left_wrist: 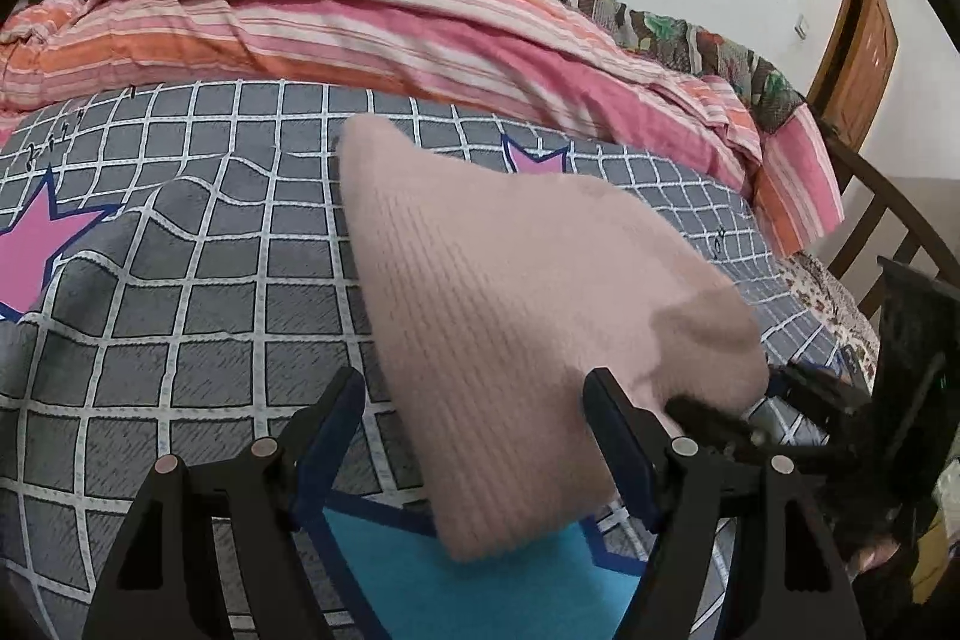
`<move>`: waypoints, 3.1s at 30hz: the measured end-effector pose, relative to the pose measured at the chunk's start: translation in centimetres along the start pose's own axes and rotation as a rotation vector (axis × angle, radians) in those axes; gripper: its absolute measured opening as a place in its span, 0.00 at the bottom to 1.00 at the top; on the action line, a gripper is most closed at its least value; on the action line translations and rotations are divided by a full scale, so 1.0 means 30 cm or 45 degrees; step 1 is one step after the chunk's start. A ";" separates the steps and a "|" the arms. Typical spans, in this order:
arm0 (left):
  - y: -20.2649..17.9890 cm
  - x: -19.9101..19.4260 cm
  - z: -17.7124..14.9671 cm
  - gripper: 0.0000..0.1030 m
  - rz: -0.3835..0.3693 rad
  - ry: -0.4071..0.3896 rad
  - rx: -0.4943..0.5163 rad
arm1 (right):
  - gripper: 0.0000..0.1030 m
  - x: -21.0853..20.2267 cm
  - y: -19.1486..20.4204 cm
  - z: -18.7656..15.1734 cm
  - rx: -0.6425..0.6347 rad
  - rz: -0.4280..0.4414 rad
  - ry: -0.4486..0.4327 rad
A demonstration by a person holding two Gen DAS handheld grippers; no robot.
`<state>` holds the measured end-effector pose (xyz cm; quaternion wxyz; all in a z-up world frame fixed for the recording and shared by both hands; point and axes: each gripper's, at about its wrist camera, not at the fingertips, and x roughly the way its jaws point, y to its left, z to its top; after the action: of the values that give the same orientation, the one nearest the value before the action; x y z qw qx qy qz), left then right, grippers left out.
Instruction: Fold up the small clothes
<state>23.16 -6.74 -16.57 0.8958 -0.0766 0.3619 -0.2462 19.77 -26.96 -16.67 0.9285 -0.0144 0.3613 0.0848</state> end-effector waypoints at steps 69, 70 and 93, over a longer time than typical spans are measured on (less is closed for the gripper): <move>0.074 0.123 0.154 0.72 0.087 -0.023 0.024 | 0.28 0.230 -0.247 0.242 0.306 -0.071 0.004; 0.073 0.120 0.150 0.72 0.085 -0.024 0.025 | 0.29 0.231 -0.260 0.235 0.326 -0.063 0.004; -0.061 -0.121 0.020 0.71 0.159 -0.028 0.046 | 0.43 -0.167 -0.164 0.037 0.335 -0.200 -0.042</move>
<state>20.62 -6.53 -13.34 0.9146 -0.0403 0.3515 -0.1956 17.71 -32.46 -12.63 0.9319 0.0806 0.3517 -0.0357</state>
